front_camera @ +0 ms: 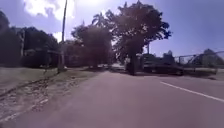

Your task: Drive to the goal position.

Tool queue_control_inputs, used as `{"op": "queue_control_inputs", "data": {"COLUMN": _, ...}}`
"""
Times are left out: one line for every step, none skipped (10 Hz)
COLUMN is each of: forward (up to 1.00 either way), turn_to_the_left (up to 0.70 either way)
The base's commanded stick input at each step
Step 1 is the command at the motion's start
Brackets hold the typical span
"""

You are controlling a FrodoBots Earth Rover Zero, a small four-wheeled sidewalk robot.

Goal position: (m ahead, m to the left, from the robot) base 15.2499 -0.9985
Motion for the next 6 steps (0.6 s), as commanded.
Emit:
{"op": "queue_control_inputs", "data": {"forward": 0.70, "turn_to_the_left": 0.00}}
{"op": "queue_control_inputs", "data": {"forward": 0.70, "turn_to_the_left": 0.00}}
{"op": "queue_control_inputs", "data": {"forward": 0.70, "turn_to_the_left": 0.00}}
{"op": "queue_control_inputs", "data": {"forward": 0.70, "turn_to_the_left": 0.00}}
{"op": "queue_control_inputs", "data": {"forward": 0.70, "turn_to_the_left": 0.00}}
{"op": "queue_control_inputs", "data": {"forward": 0.70, "turn_to_the_left": 0.00}}
